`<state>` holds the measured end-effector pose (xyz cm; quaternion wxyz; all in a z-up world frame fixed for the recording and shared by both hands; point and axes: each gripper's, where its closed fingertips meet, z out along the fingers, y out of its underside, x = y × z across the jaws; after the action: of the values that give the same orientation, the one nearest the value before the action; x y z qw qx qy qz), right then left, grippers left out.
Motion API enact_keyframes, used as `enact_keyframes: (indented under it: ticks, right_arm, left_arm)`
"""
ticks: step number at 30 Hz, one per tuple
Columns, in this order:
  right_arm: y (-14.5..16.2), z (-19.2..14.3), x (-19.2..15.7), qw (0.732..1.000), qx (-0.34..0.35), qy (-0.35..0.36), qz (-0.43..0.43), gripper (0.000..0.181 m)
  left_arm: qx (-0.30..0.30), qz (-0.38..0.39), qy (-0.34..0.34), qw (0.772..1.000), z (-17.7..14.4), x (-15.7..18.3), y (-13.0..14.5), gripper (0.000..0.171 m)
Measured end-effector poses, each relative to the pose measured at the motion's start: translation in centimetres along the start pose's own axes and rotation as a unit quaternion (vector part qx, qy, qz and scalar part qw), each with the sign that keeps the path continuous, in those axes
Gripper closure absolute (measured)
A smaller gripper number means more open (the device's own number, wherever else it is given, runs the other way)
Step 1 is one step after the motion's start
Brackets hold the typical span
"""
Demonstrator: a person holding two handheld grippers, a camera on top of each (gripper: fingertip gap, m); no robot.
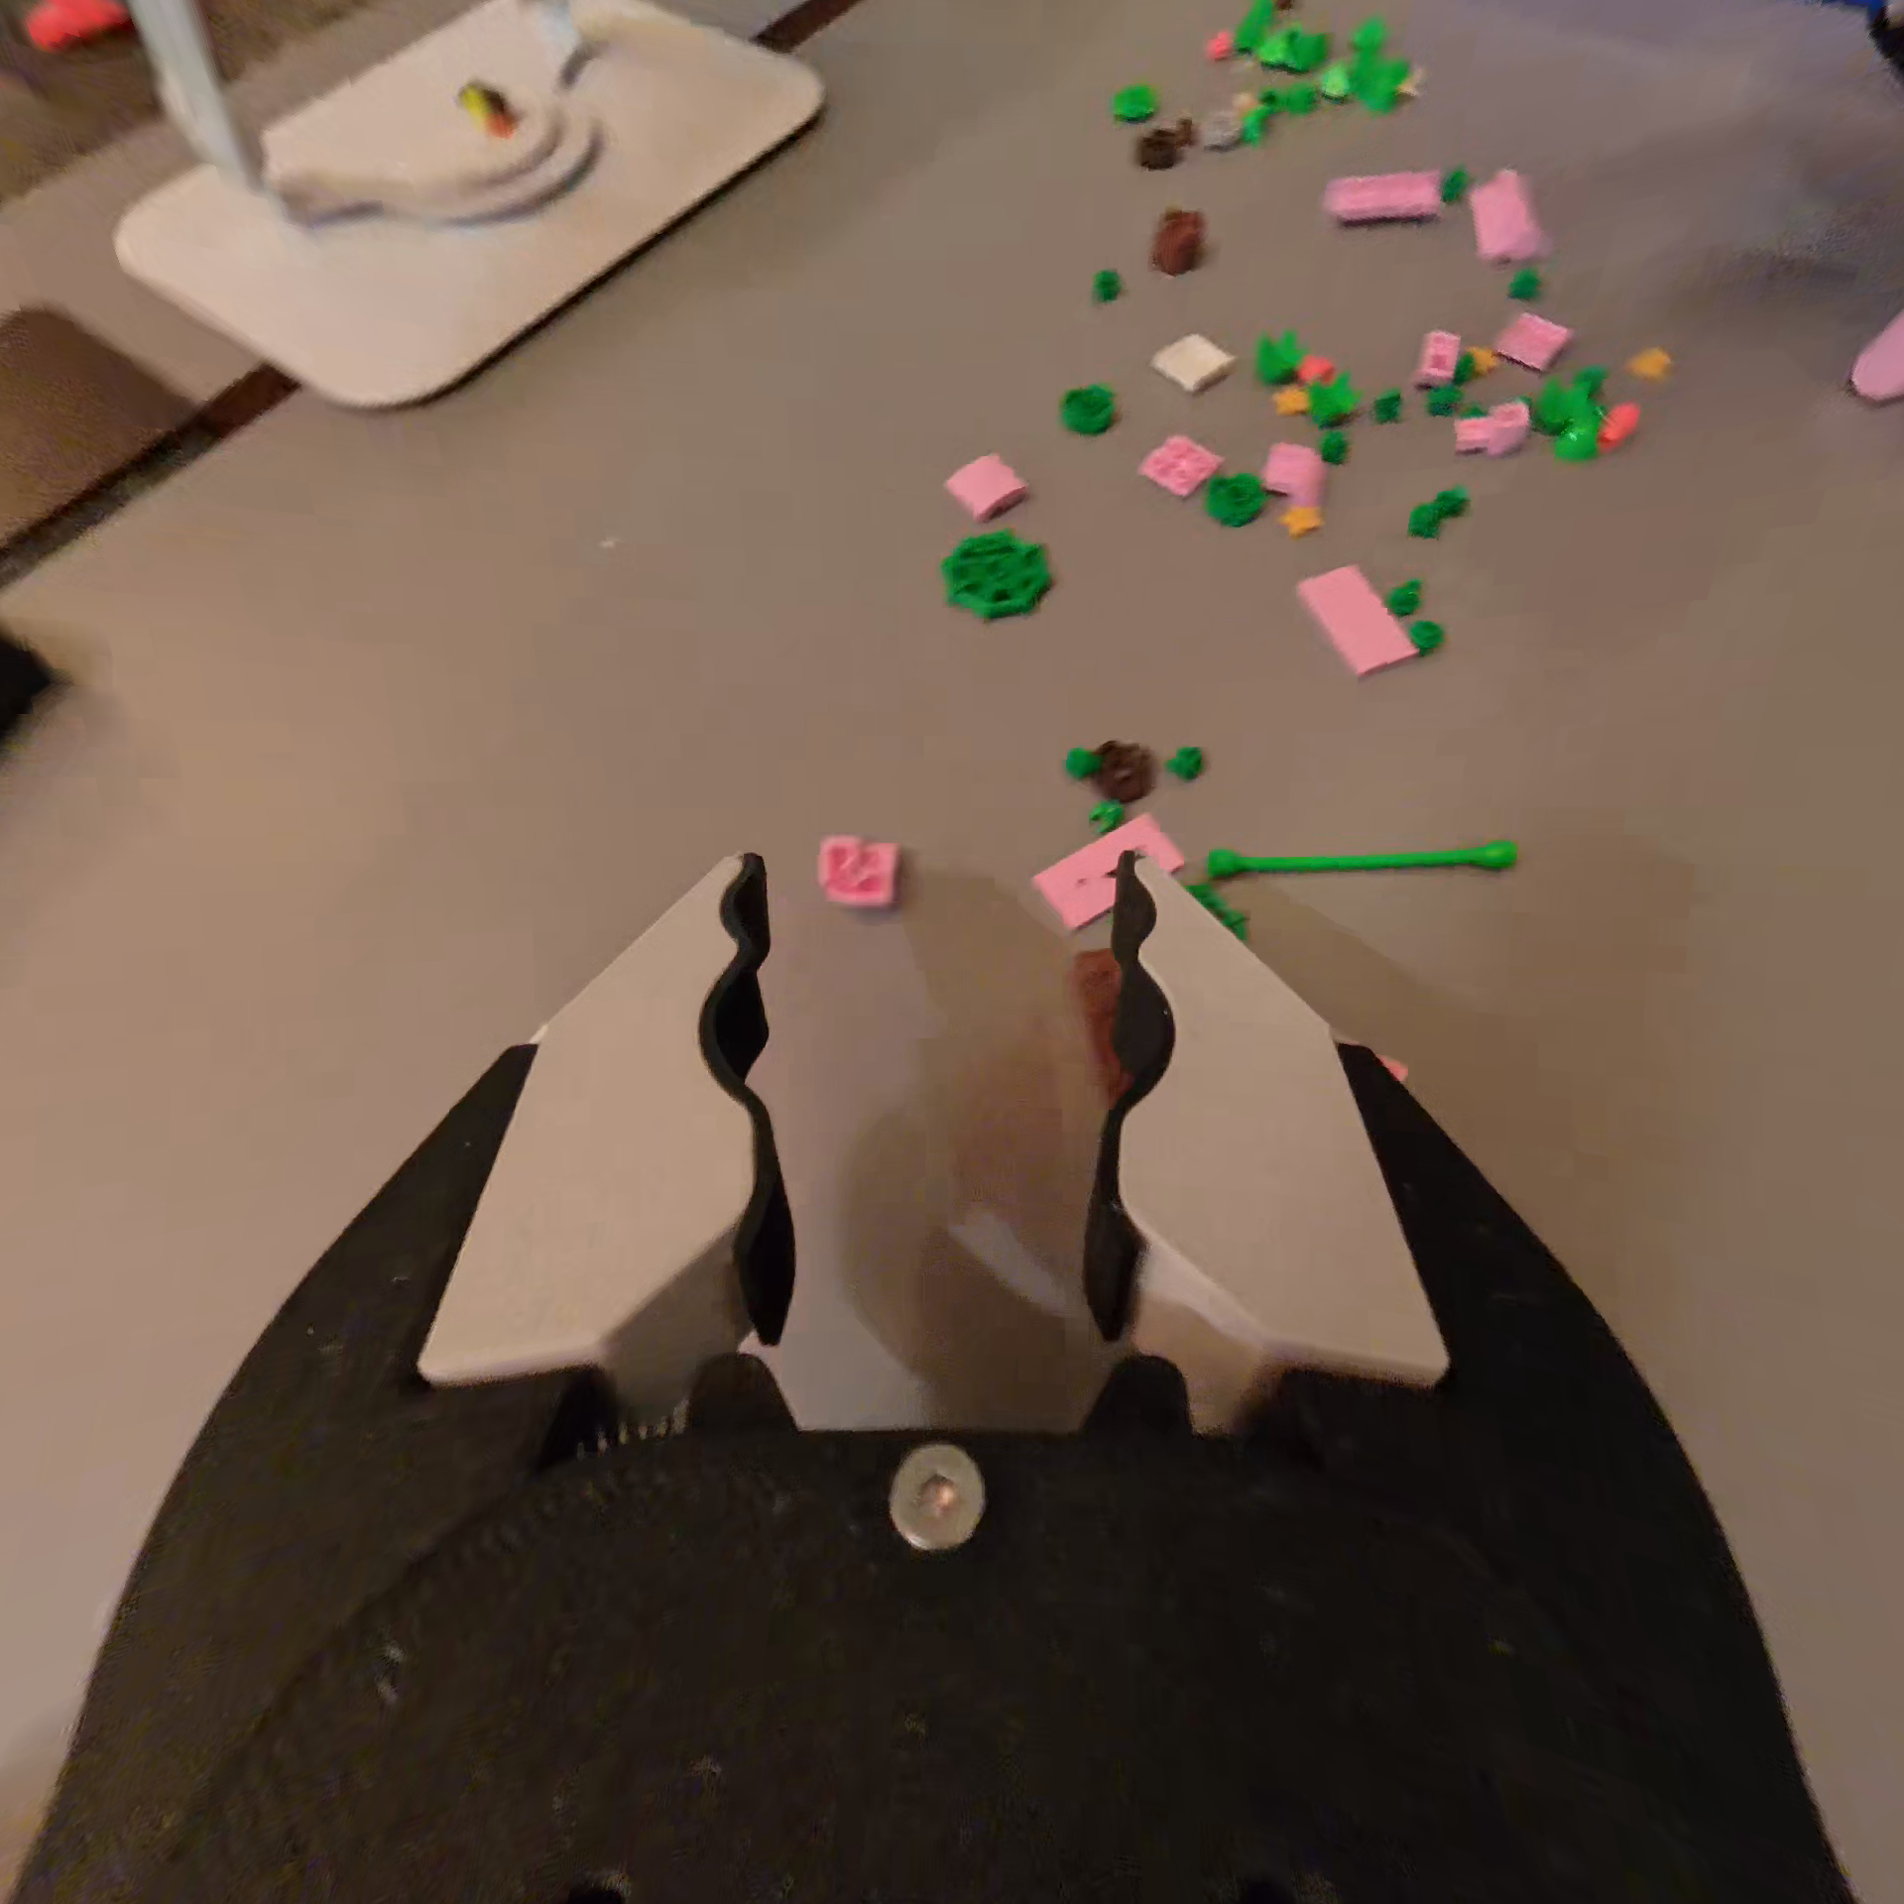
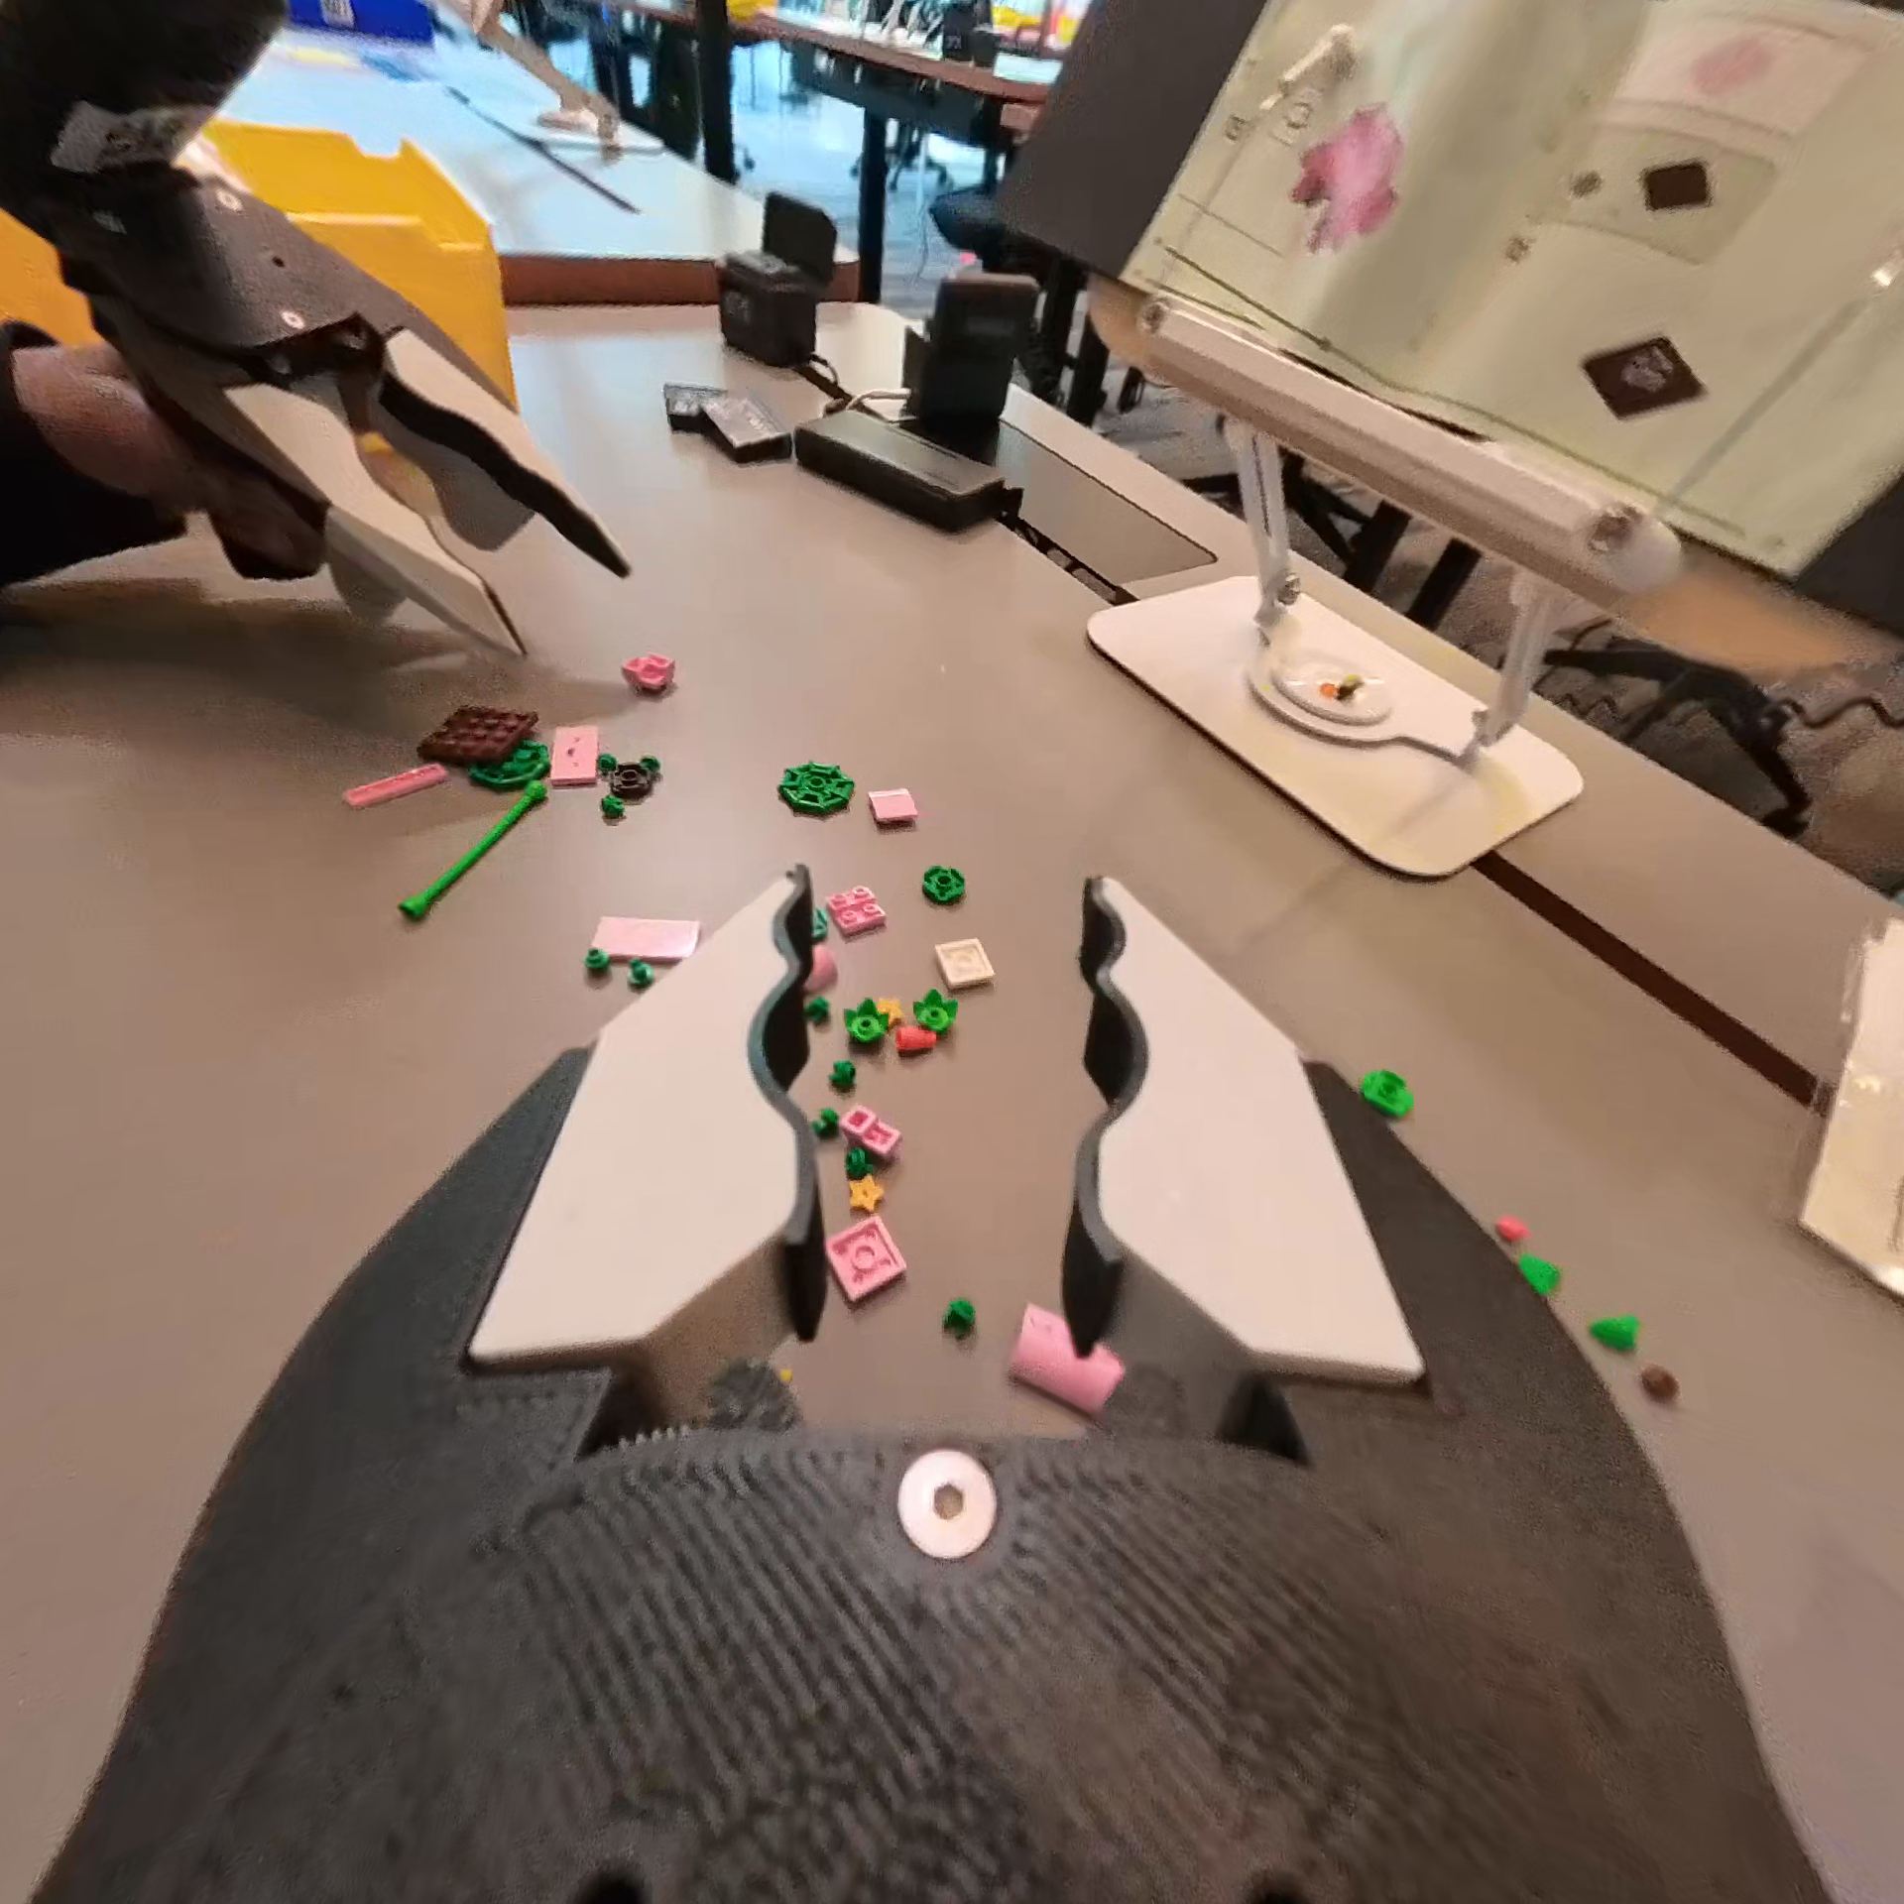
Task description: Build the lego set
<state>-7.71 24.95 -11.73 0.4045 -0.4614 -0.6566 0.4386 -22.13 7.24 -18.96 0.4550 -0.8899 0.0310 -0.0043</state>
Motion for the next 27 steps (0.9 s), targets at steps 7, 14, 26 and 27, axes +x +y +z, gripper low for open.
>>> enact_keyframes:
  ticks: [7,14,26,27]
  right_arm:
    - [2.5,0.3,1.2,0.996,-0.013,-0.024,0.082,0.136]
    - [2.5,0.7,0.3,0.999,-0.026,-0.020,0.039,0.135]
    - [1.6,0.3,0.5,0.999,-0.011,-0.014,0.035,0.135]
    - [1.3,0.0,0.7,0.999,-0.006,-0.008,0.031,0.135]
  left_arm:
    - [0.009,0.015,0.113,0.993,-1.9,2.7,1.3,0.126]
    - [-0.105,0.017,0.086,0.991,0.0,4.5,4.1,0.085]
    - [-0.033,0.038,0.086,0.995,-0.6,4.7,1.4,0.137]
    - [-0.014,0.038,0.099,0.994,-1.0,5.4,0.6,0.138]
